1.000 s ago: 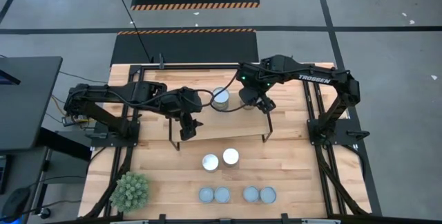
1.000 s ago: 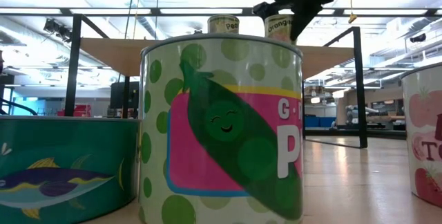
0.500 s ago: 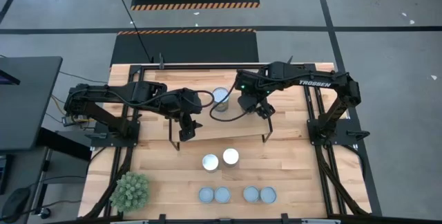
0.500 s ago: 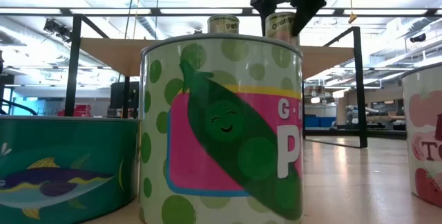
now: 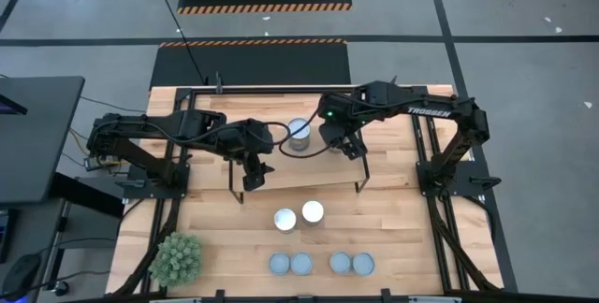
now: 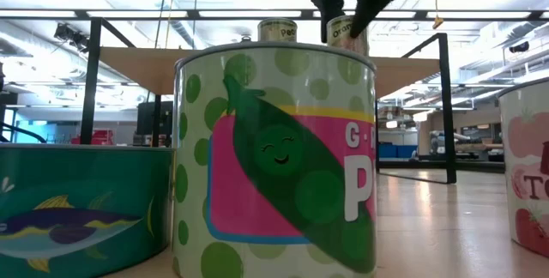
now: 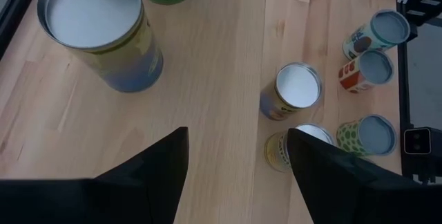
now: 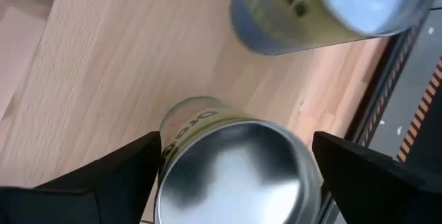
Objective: Pick and place cans onto a shelf
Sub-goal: Put the canned oranges on the shelf
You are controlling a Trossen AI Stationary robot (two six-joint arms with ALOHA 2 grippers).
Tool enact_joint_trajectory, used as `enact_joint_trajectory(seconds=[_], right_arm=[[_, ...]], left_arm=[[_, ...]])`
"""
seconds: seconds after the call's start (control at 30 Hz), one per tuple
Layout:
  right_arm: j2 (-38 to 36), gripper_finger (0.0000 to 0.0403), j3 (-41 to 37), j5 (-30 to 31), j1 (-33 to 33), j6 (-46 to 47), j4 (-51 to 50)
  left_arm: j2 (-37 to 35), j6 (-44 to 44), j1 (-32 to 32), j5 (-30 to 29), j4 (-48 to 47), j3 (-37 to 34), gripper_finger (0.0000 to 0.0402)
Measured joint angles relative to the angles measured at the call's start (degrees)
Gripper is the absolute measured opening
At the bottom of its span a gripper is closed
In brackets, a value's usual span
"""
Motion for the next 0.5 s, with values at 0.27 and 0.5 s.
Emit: enact_joint_trajectory(seconds=[0.27,0.5], right_arm=[[-0.09,0.0383,3.64,1.42,0.11,2.94,0.27],[-0.09,0.0378,3.64,5.29,1.29,3.81,0.17]], left_arm=[[0.0,-0.12,-0.02,0.0,-0.47,0.0,0.0249],[0.0,-0.19,-0.04,0.0,-0.94,0.0,0.0249]])
